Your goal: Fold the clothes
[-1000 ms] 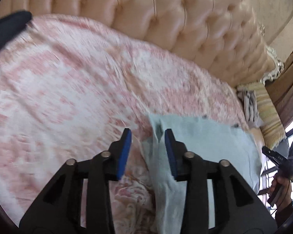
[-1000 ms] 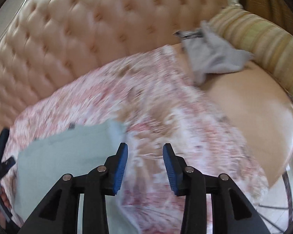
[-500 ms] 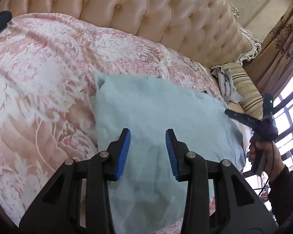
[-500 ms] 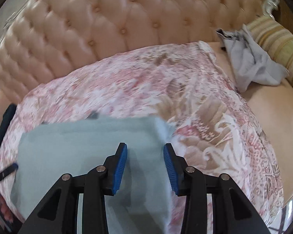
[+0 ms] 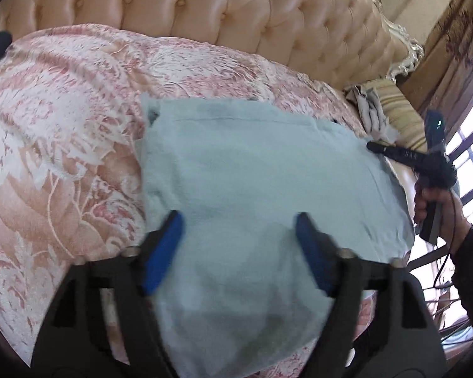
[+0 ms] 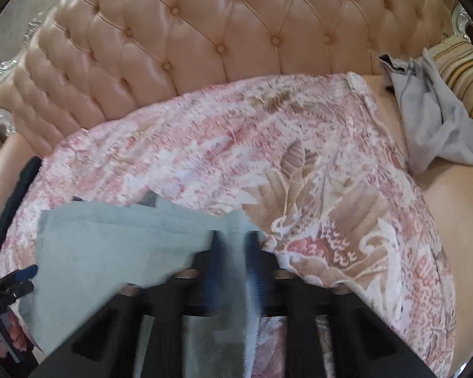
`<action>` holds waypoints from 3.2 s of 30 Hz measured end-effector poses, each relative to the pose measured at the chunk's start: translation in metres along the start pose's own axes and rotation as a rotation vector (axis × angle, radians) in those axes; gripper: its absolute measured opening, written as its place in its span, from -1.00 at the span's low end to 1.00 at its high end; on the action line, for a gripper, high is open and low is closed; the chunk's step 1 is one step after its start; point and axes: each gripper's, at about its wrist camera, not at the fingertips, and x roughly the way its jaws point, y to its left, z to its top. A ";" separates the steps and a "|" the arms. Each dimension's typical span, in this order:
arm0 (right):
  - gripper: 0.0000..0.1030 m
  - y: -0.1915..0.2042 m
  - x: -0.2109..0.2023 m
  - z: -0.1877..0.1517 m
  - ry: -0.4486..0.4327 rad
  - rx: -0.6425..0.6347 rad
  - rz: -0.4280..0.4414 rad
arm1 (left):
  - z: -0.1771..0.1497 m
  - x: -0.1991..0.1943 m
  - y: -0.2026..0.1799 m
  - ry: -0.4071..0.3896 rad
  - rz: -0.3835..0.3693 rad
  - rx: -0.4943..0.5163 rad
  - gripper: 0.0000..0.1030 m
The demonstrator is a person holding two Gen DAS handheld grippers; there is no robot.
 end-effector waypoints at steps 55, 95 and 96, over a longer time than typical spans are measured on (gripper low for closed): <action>0.48 0.098 -0.064 -0.136 0.044 0.057 -0.253 | -0.052 -0.038 -0.045 -0.022 0.064 0.083 0.47; 0.71 0.096 -0.045 -0.147 0.057 0.084 -0.315 | -0.068 0.006 -0.066 0.096 0.255 0.098 0.99; 0.71 0.096 -0.045 -0.147 0.059 0.084 -0.313 | -0.068 0.006 -0.067 0.096 0.258 0.102 0.99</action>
